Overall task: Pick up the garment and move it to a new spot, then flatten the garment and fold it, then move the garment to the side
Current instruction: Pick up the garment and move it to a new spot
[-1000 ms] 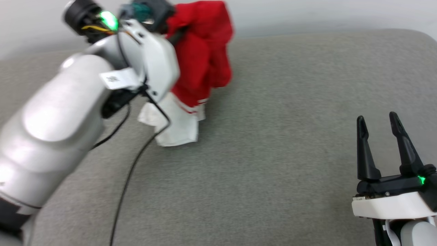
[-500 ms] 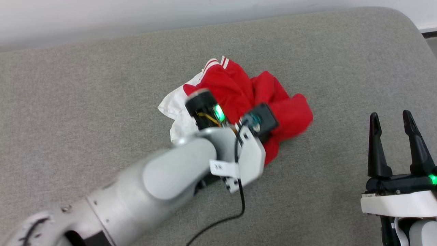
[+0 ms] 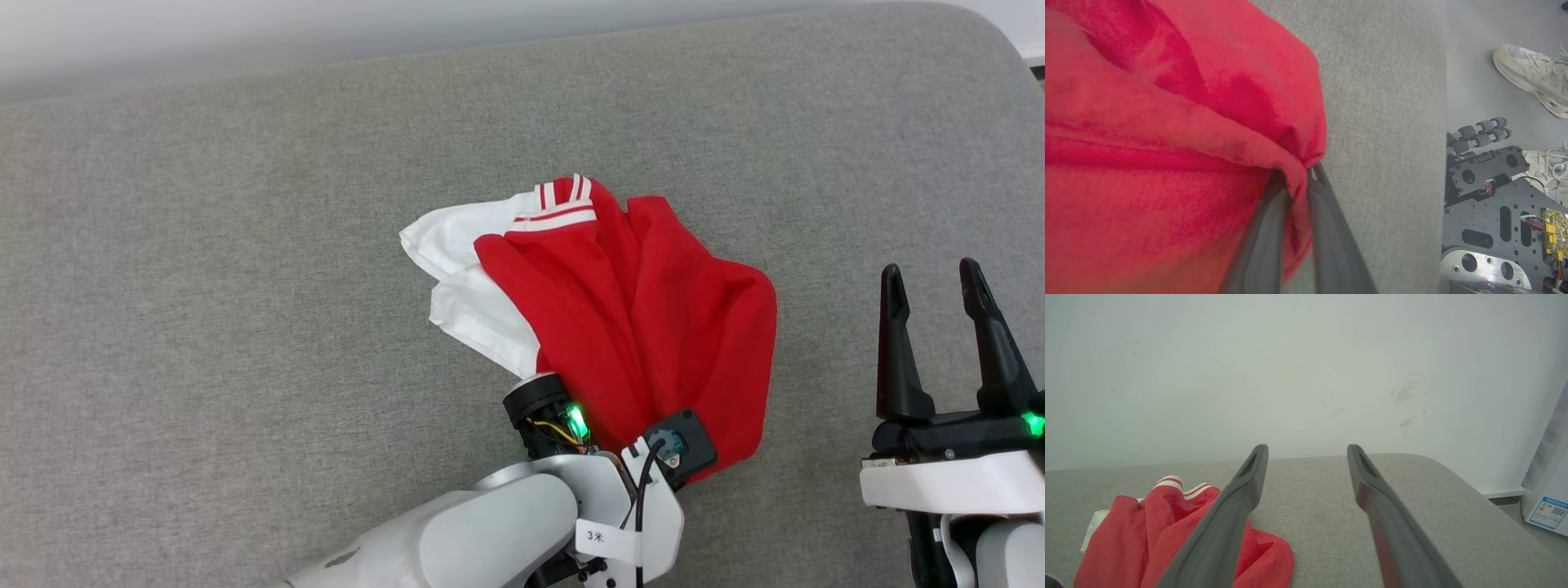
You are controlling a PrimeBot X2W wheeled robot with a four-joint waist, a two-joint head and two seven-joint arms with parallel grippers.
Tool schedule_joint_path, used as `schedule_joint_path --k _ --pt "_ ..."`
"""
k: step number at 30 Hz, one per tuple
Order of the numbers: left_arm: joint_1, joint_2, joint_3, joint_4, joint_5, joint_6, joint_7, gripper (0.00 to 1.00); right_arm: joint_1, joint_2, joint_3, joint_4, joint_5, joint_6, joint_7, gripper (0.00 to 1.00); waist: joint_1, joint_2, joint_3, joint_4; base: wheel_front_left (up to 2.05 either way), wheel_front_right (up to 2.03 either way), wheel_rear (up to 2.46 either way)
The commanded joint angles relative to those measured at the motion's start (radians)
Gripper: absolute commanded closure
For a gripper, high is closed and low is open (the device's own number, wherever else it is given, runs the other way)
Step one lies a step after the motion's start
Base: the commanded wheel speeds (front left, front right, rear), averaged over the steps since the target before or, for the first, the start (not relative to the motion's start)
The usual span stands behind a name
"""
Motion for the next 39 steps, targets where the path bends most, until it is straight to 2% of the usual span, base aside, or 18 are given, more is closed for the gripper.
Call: schedule_joint_path --k 1,2,3,4,8,10,15,16,19,23,28,29,30,35,39 --pt "0.015 -0.001 0.0 0.0 0.004 0.0 -0.019 1.0 -0.01 0.003 0.001 0.007 -0.003 -0.001 -0.002 0.0 0.0 0.0 -0.01 0.006 0.0 0.0 0.0" --pt "0.009 -0.003 0.001 0.007 0.004 0.0 -0.038 0.76 -0.006 0.003 0.001 0.01 -0.004 -0.001 -0.002 0.0 0.0 0.0 -0.015 0.008 0.0 0.0 0.0" --pt "-0.001 -0.006 0.001 0.016 0.008 0.0 -0.064 0.12 -0.001 0.003 0.001 0.013 -0.007 -0.001 -0.002 0.0 0.0 0.0 -0.023 0.012 0.0 0.0 0.0" --pt "-0.012 -0.009 0.001 0.028 0.003 0.0 -0.097 0.0 0.004 0.003 0.0 0.016 -0.009 -0.001 -0.002 0.0 0.0 0.0 -0.03 0.015 0.0 0.0 0.0" --pt "-0.032 -0.032 0.025 0.074 0.002 0.003 -0.241 0.0 0.031 0.003 0.0 0.034 -0.017 -0.001 -0.002 0.0 0.0 0.0 -0.073 0.032 0.0 0.0 0.0" --pt "-0.029 -0.042 0.054 0.09 -0.005 0.021 -0.313 0.0 0.04 0.002 0.003 0.043 -0.022 -0.001 -0.002 0.0 0.0 0.0 -0.096 0.042 0.0 0.0 0.0" --pt "-0.019 -0.047 0.12 0.106 0.009 0.099 -0.47 0.0 0.069 0.003 0.008 0.063 -0.031 -0.001 -0.002 0.0 0.0 0.0 -0.147 0.069 0.0 0.0 0.0" --pt "-0.019 -0.047 0.12 0.106 0.009 0.099 -0.47 0.0 0.069 0.003 0.008 0.063 -0.031 -0.001 -0.002 0.0 0.0 0.0 -0.147 0.069 0.0 0.0 0.0" --pt "-0.003 -0.026 0.173 0.099 0.011 0.161 -0.522 0.0 0.084 0.002 0.013 0.074 -0.034 -0.001 -0.002 0.0 0.0 0.0 -0.175 0.086 0.0 0.0 0.0" --pt "0.045 0.016 0.262 0.055 0.025 0.253 -0.548 0.0 0.106 0.002 0.016 0.084 -0.034 -0.001 -0.002 0.0 0.0 0.0 -0.209 0.11 0.0 0.0 0.0" --pt "0.165 0.085 0.406 -0.077 0.089 0.347 -0.549 0.0 0.129 0.002 0.019 0.089 -0.028 -0.001 -0.002 0.0 0.0 0.0 -0.24 0.139 0.0 0.0 0.0" --pt "0.216 0.11 0.462 -0.122 0.117 0.375 -0.548 0.0 0.135 0.002 0.02 0.091 -0.027 -0.001 -0.002 0.0 0.0 0.0 -0.251 0.15 0.0 0.0 0.0" --pt "0.216 0.11 0.462 -0.122 0.117 0.375 -0.548 0.0 0.135 0.002 0.02 0.091 -0.027 -0.001 -0.002 0.0 0.0 0.0 -0.251 0.15 0.0 0.0 0.0" --pt "0.356 0.153 0.618 -0.223 0.184 0.44 -0.549 0.0 0.153 0.002 0.027 0.094 -0.026 -0.001 -0.002 0.0 0.0 0.0 -0.273 0.175 0.0 0.0 0.0" --pt "0.469 0.17 0.735 -0.293 0.23 0.468 -0.549 0.0 0.156 0.002 0.032 0.094 -0.026 -0.001 -0.002 0.0 0.0 0.0 -0.281 0.19 0.0 0.0 0.0"
